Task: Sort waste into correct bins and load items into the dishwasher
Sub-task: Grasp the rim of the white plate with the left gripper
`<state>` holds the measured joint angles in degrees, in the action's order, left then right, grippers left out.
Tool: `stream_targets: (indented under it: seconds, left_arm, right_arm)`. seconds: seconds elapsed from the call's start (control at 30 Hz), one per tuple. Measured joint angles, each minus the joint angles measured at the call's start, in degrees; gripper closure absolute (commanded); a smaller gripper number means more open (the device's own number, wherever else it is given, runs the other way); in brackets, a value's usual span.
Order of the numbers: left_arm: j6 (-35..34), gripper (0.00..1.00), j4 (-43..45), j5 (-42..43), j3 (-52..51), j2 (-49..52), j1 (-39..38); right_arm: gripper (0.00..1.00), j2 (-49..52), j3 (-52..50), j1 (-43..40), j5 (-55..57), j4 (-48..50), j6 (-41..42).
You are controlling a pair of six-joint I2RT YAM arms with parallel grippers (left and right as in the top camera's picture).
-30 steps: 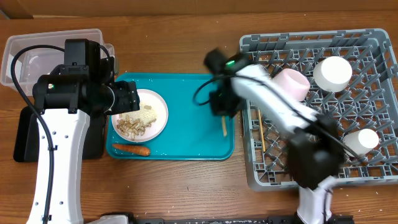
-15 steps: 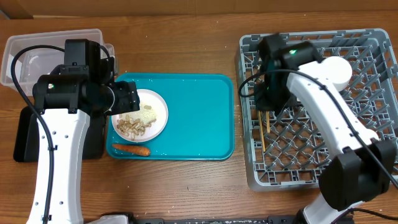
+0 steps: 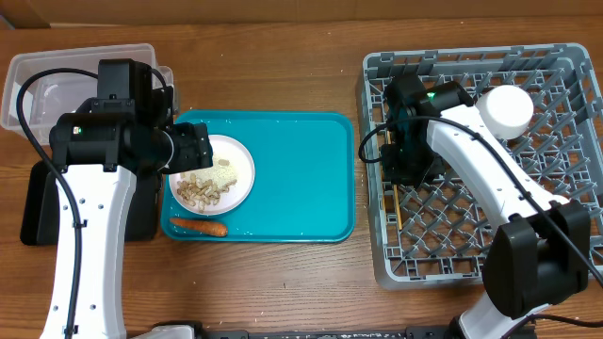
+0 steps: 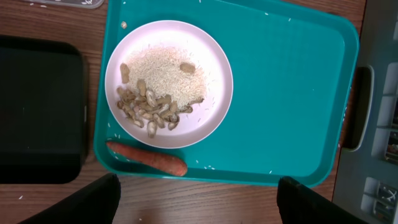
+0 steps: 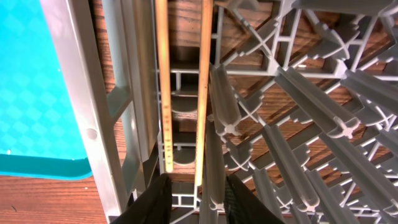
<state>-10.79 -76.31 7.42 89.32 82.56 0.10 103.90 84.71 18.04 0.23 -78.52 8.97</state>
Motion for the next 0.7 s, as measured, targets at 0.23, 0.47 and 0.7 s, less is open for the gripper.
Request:
stream_targets:
  seconds: [0.23, 0.47, 0.7]
  left_arm:
    - [0.0, 0.17, 0.0, 0.0, 0.0, 0.0, -0.1]
    - [0.0, 0.16, 1.2, 0.0, 0.0, 0.5, -4.4]
    - [0.0, 0.20, 4.6, -0.2, 0.0, 6.3, -12.8]
  right_arm:
    - [0.67, -0.7, 0.0, -0.5, 0.0, 0.0, 0.0]
    - [0.44, -11.8, 2.7, -9.2, 0.0, 0.3, 1.1]
    - [0.42, -21.8, 4.5, -22.1, -0.9, -2.3, 1.3]
